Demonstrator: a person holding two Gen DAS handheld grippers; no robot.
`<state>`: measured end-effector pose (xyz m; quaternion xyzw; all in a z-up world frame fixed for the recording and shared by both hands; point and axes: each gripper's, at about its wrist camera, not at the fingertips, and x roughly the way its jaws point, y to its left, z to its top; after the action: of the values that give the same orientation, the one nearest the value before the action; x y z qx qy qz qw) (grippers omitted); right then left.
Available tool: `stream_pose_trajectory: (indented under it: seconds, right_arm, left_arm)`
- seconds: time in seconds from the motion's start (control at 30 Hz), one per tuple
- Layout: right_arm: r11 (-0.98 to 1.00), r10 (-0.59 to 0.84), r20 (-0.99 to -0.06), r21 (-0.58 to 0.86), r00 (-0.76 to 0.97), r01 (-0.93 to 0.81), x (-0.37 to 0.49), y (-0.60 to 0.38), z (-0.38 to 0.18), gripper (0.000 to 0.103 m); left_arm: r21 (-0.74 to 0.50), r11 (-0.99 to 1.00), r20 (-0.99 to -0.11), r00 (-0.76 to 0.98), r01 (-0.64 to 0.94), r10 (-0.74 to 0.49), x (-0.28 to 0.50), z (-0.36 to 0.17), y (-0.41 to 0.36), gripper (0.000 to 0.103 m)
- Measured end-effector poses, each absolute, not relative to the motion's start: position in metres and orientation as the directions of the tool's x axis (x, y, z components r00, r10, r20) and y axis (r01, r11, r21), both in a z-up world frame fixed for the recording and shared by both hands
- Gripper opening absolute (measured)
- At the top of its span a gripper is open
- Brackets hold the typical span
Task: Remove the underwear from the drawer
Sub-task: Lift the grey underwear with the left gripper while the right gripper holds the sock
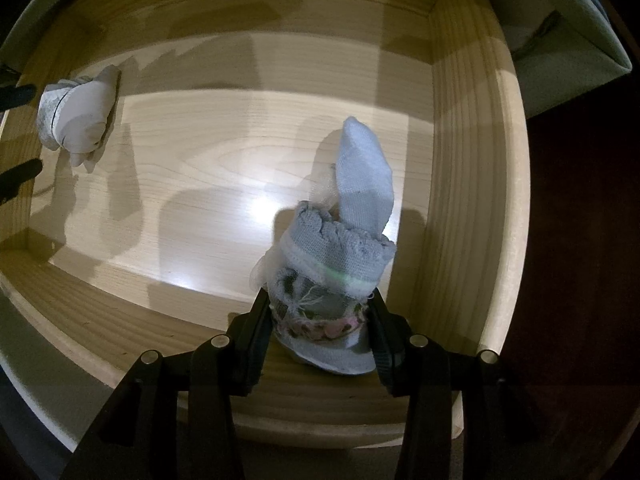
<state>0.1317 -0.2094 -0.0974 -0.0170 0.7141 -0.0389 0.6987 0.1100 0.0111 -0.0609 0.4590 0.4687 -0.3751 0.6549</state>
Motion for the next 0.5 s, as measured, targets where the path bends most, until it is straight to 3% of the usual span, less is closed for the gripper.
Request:
stream_pose_trajectory:
  seconds: [0.4, 0.5]
  right_arm:
    - [0.996, -0.083, -0.996, -0.084, -0.027, 0.029, 0.133, -0.210, -0.099, 0.044]
    - [0.996, -0.082, -0.996, -0.083, -0.026, 0.029, 0.134, -0.209, -0.099, 0.045]
  left_arm:
    - [0.328, 0.186, -0.944, 0.331, 0.926, 0.016, 0.125, -0.120, 0.002, 0.066]
    - [0.268, 0.264, -0.961, 0.277, 0.927, 0.005, 0.139, -0.122, 0.002, 0.067]
